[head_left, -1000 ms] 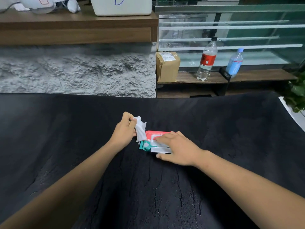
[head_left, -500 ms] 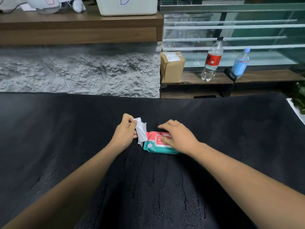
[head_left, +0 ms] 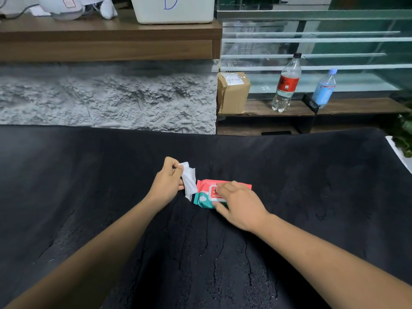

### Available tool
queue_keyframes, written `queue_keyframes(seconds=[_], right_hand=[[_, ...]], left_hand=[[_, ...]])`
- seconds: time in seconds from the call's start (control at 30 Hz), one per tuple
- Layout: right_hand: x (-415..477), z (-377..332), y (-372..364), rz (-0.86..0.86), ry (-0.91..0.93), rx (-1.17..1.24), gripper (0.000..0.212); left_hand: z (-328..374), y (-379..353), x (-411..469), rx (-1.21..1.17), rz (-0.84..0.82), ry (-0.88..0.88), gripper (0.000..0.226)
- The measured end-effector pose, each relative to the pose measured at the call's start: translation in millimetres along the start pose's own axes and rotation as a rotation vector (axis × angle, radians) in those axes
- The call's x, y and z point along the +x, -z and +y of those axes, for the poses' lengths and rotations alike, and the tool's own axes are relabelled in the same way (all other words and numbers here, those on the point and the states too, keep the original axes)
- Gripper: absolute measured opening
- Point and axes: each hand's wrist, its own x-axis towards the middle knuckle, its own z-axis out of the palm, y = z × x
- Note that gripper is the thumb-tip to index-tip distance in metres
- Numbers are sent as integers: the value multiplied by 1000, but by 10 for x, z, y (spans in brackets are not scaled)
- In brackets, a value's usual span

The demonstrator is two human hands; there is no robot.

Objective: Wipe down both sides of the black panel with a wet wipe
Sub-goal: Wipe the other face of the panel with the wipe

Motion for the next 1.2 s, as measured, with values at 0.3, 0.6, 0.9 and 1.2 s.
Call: queue_keyframes(seconds=[0.3, 0.6, 0.9, 1.2], right_hand=[[49, 122, 46, -169, 137, -135, 73], [248, 157, 375, -77, 190, -223, 30], [997, 176, 1413, -2, 99, -293, 15], [2004, -76, 2816, 427, 99, -414, 30]], left_hand=[[80, -72, -44, -24, -5, 11, 15], [187, -3, 2, -104, 28, 7, 16], [626, 237, 380, -189, 61, -60, 18], [1323, 607, 796, -218, 75, -177, 15]])
